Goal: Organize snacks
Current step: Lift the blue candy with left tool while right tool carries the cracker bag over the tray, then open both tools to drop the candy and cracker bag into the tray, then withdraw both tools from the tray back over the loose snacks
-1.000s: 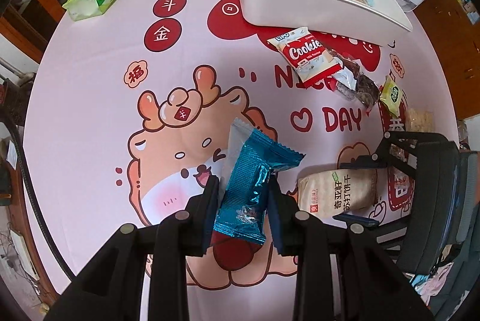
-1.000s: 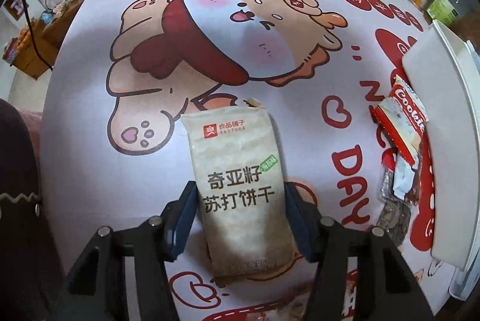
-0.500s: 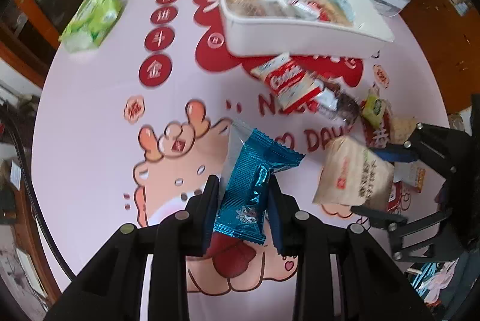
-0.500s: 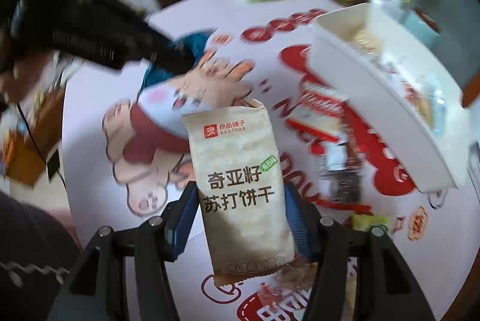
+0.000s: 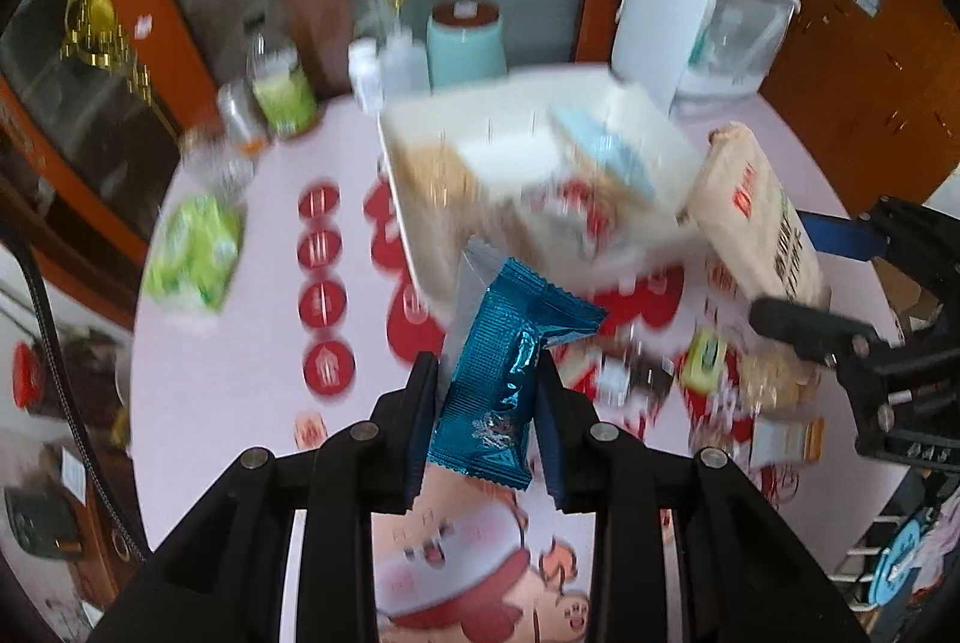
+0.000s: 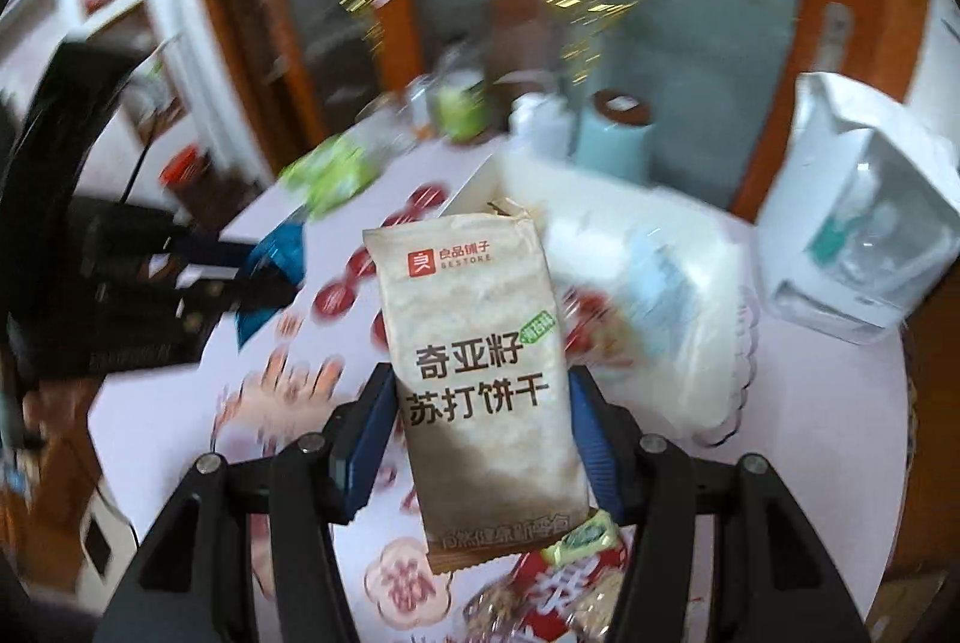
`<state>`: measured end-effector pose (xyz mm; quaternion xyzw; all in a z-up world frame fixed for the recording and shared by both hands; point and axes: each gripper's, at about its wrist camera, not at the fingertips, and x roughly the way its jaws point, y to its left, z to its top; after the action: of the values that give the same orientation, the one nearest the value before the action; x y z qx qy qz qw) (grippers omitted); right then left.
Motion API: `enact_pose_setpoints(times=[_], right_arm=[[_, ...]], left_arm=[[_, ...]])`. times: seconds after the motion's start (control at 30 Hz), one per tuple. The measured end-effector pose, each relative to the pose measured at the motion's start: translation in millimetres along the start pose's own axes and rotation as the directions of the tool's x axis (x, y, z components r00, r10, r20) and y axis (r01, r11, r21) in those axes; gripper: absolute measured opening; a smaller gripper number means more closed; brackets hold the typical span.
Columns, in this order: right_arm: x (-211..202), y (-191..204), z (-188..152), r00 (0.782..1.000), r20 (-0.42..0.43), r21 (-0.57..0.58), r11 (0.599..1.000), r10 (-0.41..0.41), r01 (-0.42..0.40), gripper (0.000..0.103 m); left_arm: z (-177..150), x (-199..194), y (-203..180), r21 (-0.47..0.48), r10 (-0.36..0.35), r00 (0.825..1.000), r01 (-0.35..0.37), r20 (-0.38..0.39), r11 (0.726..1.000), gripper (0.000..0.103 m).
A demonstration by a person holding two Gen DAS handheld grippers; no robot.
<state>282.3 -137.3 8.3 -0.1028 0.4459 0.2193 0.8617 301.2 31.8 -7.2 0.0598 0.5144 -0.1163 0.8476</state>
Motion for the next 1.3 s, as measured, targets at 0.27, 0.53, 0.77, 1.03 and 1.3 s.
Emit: enact_pose_setpoints(times=[0.27,0.53,0.77,1.03,1.3], right_arm=[[11,-40,60,0.988,0.072,0.185,0.975,-0.14,0.124,0.057],[79,-79,75,0.988,-0.005,0.38,0.913,-0.156,0.146,0.057],[142,-97,66,0.987,-0.076,0.44,0.884,-0.139,0.158,0.058],[174,-111,57,0.993,-0.088,0.499,0.859,-0.082,0.115,0.06],[168,-106,57,0.992,-0.053,0.463,0.878,-0.111,0.123,0.073]], left_arm=[[74,-1,3,-0.034,-0.016,0.996,0.019,0.085,0.999,0.029],[116,71,14,-0.116,-0.029,1.0,0.03,0.009,0.993,0.029],[120,140,11,-0.135,-0.018,0.997,0.008,-0.075,0.991,0.029],[118,183,13,-0.147,-0.022,0.992,0.003,-0.127,0.989,0.074],[109,181,23,-0.199,-0.093,0.988,0.066,-0.127,0.978,0.082]])
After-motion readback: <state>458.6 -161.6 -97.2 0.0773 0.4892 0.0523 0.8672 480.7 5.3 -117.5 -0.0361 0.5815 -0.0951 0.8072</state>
